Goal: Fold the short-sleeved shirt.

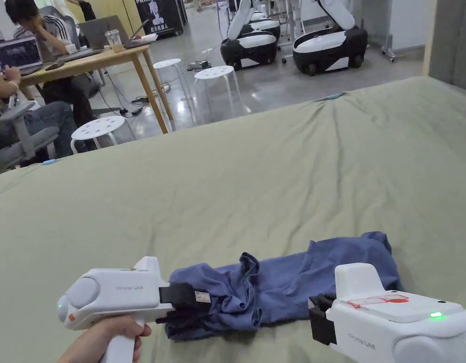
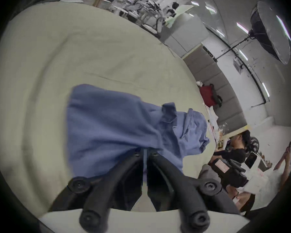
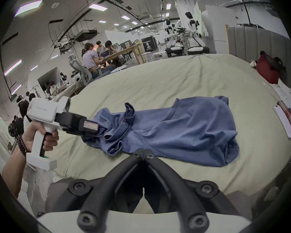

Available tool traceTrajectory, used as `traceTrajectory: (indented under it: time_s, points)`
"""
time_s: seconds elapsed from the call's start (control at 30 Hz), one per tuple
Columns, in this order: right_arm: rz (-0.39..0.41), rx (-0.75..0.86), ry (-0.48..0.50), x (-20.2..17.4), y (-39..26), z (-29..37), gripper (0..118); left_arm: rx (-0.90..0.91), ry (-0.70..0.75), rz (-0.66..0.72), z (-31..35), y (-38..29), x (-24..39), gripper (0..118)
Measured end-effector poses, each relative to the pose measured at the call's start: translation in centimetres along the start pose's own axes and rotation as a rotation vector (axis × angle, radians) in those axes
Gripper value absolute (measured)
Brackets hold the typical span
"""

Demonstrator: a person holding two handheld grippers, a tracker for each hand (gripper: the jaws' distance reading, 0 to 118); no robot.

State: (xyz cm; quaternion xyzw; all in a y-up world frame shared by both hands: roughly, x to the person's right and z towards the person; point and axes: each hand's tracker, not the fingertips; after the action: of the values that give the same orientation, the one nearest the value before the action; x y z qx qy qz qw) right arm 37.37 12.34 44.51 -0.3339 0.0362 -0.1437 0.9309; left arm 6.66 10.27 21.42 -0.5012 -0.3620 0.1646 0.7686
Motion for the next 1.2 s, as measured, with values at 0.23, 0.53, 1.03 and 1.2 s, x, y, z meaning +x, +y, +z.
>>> traceTrajectory:
  time_s: [0.23, 0.53, 1.03, 1.2]
  points:
    - [0.006, 0.009, 0.015, -0.7, 0.0, 0.3, 0, 0.182, -0.049, 0.113, 5.9, -1.1, -2.5, 0]
    - [0.025, 0.008, 0.024, -1.4, 0.2, 0.2, 0, 0.233, -0.084, 0.187, 3.7, -0.4, -5.2, 55]
    - [0.026, -0.007, -0.005, -0.8, 0.7, -0.4, 0, 0.159, -0.051, 0.169, -1.3, -0.3, -6.3, 14]
    - [0.021, -0.007, -0.002, -1.0, 0.8, -0.7, 0, 0.28, -0.029, 0.215, 5.2, -1.7, -10.3, 12]
